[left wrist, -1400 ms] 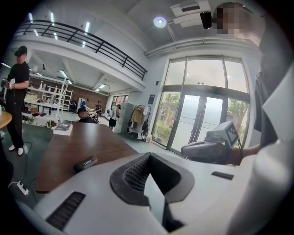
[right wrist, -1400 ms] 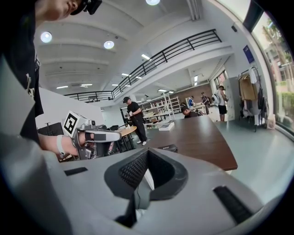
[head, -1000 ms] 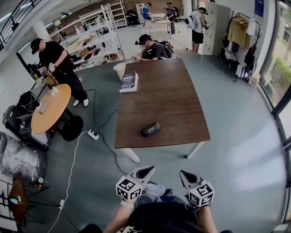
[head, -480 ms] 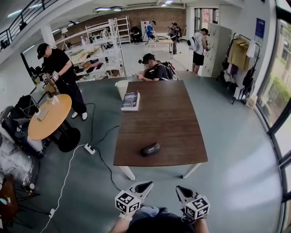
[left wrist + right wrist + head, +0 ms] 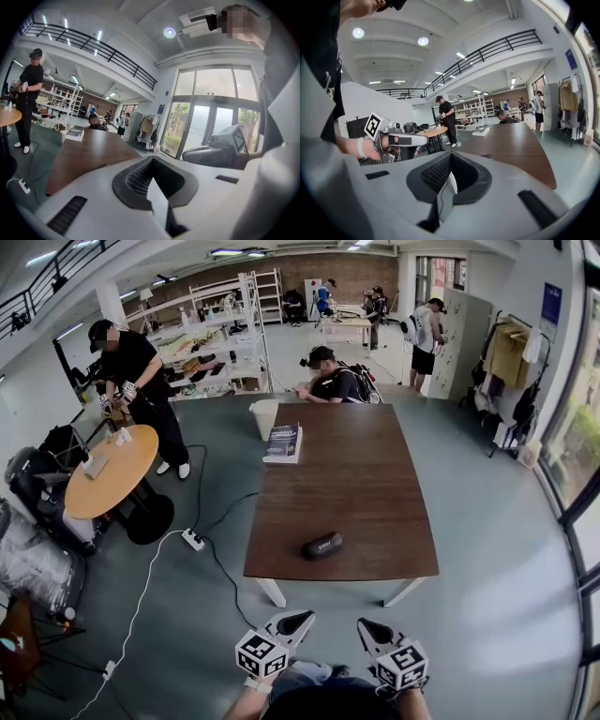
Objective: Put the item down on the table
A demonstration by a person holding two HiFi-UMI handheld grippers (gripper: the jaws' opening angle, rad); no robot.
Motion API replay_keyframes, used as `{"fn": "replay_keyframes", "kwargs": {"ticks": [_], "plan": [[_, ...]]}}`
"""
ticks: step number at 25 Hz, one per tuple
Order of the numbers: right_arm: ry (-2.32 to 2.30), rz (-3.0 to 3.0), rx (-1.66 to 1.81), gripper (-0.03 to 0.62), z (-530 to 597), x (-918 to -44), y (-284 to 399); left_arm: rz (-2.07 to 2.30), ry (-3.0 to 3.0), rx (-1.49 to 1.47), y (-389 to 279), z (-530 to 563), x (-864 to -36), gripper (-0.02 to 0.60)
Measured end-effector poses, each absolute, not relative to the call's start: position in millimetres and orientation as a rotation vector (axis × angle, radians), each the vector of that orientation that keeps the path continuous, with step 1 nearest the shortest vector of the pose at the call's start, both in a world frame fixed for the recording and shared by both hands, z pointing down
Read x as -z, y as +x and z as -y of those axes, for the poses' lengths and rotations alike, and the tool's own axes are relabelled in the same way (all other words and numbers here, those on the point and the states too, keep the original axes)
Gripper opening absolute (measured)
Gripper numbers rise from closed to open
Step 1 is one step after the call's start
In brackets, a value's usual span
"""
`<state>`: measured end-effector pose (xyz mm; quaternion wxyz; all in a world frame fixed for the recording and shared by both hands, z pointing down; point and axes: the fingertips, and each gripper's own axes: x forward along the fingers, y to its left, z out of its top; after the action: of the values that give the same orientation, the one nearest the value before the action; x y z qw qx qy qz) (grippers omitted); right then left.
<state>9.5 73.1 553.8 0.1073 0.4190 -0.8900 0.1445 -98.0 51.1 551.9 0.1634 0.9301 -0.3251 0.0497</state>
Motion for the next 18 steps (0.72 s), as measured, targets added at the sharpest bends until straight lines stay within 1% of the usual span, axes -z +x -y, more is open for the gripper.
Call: {"fn": "replay_keyframes", "kwargs": {"ticks": [18], "plan": [[1.242,2.593,-0.454,-0.012,-76.2,-564.2,17.4,0.935,2.657,-0.143,-99.1,-53.7,-550.0,0.006]]}}
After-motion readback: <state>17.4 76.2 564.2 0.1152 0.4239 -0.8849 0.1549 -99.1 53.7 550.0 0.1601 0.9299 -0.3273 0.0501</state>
